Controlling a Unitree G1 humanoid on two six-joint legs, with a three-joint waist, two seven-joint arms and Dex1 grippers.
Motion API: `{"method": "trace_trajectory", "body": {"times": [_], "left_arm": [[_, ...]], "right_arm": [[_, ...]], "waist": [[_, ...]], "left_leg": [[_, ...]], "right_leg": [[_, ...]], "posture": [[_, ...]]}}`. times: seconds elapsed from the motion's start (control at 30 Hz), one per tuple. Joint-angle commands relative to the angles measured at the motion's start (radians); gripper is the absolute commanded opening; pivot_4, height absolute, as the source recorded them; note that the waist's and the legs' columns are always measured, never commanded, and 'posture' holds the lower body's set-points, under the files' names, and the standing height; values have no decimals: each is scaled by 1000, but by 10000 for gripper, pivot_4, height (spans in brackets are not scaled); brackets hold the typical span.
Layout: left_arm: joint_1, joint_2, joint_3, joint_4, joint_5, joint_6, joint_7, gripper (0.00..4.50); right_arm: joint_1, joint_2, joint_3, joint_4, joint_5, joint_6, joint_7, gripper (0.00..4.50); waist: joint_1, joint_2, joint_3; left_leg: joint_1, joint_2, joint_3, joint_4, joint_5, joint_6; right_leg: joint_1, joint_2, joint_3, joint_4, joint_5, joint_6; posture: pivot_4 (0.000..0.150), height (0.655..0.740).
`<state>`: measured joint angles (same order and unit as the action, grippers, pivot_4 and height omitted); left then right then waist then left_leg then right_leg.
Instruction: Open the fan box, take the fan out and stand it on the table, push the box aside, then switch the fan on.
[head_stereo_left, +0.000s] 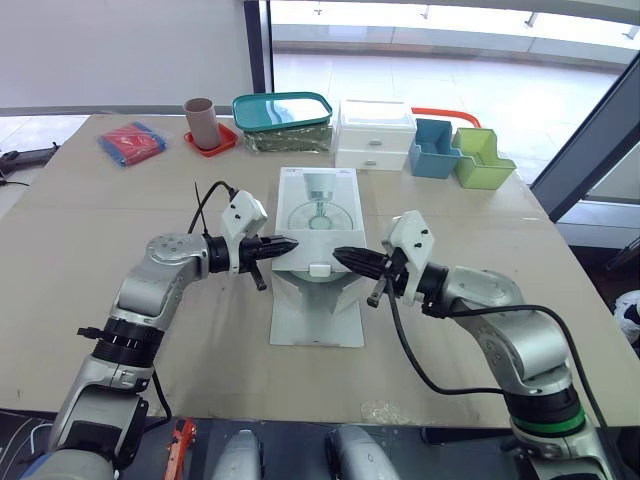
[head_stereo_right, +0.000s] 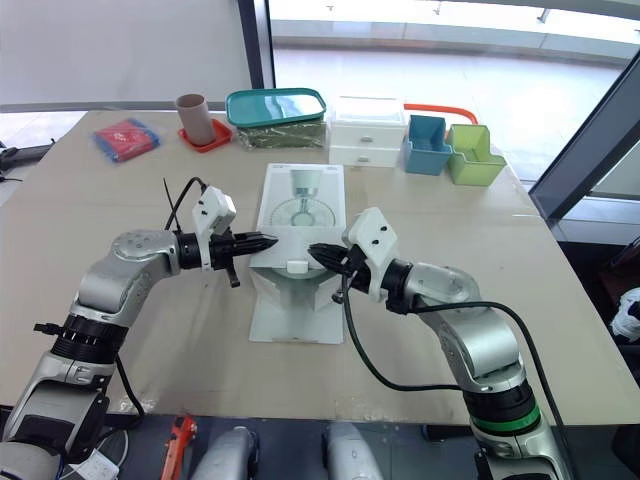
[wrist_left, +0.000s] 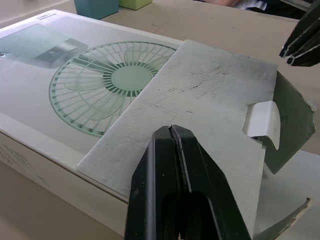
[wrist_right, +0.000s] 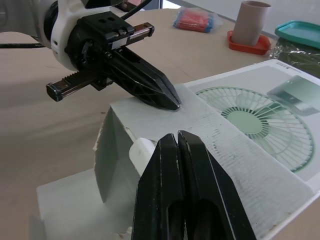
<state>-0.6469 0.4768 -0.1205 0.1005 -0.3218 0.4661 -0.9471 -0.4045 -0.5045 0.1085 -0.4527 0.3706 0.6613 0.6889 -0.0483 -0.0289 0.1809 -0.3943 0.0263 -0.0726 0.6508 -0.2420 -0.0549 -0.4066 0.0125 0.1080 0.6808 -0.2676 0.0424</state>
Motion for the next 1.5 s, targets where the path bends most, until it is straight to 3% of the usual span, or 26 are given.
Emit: {"method": "trace_trajectory", "body": {"times": [0.03,0.33,0.93,1.5], "left_arm": [[-7,-1,-9,9,13,14,3,0],[-7,-4,-9,8,12,22,2,0],[-13,-5,-7,13,16,30,4,0],[-12,-14,-19,8,22,32,-6,0]], "right_arm": [[7,27,14,-72,31,37,-30,596],[40,-12,57,-103,28,107,-48,596],[137,-171,-42,-141,108,185,6,596],[218,-163,-82,7,-47,-14,-86,596]], "waist": [[0,0,0],[0,0,0],[1,0,0],[1,0,0]], "left_leg": [[0,0,0,0,0,0],[0,0,0,0,0,0],[0,0,0,0,0,0],[0,-1,0,0,0,0]], "right_leg": [[0,0,0,0,0,0],[0,0,0,0,0,0],[0,0,0,0,-1,1],[0,0,0,0,-3,5]], "posture": [[1500,7400],[1500,7400],[1500,7400],[1500,7400]]}}
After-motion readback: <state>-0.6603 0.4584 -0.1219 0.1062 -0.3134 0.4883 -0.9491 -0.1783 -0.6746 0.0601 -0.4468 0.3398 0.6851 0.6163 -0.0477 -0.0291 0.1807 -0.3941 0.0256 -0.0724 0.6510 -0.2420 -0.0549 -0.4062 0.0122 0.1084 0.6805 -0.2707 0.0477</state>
